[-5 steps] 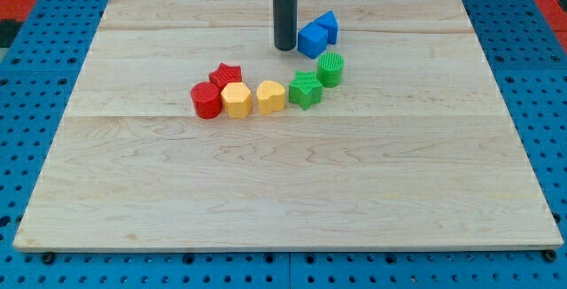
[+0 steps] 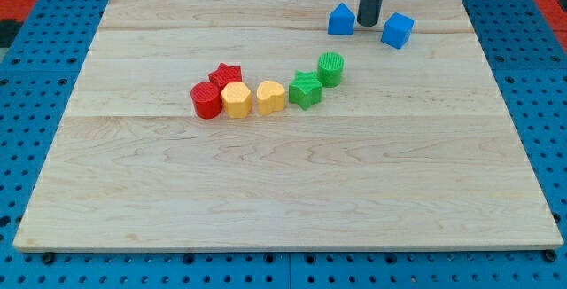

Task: Separate blue blocks from each other

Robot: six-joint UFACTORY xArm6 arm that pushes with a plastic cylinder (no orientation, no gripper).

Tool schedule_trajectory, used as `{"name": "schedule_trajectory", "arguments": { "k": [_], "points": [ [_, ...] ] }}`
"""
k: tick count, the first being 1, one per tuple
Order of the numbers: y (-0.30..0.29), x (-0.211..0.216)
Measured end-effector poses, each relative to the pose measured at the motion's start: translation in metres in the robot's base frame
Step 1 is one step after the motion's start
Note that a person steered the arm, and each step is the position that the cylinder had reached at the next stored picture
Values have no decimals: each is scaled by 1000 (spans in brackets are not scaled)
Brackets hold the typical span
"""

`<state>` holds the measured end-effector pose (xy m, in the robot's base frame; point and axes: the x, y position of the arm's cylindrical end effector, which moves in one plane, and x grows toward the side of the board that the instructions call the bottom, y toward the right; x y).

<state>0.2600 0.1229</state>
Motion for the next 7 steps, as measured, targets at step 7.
{"name": "schedule_trajectory", "arguments": {
  "k": [7],
  "points": [
    [-102, -15]
  ]
}}
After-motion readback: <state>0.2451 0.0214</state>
